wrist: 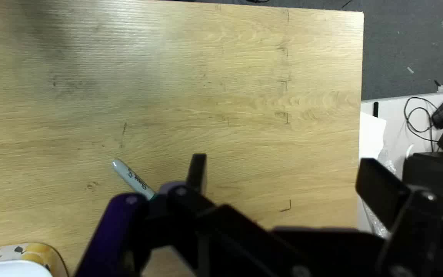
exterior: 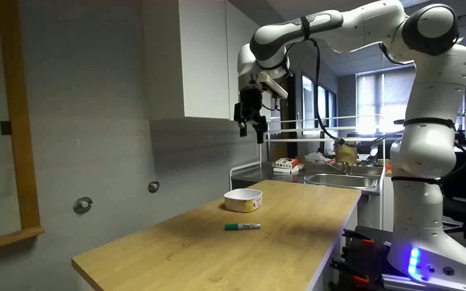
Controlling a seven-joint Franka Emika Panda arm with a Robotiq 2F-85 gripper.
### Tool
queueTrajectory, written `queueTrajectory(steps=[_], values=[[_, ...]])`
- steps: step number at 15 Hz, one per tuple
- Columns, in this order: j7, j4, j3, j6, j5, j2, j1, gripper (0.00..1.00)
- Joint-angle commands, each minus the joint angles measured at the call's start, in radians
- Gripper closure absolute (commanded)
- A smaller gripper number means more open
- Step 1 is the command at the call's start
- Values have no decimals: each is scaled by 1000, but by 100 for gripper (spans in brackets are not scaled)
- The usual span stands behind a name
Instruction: Put the marker in the lunchbox
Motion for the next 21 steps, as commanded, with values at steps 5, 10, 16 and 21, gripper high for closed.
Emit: queueTrajectory(steps=[5,10,16,21], values=[[-1,3,10,-4,2,1,-12,0],[7,13,9,-9,-20,18,-19,0],[7,66,2,-36,-123,141,-50,0],[-20,173,-9,-61,-232,357,-53,0]])
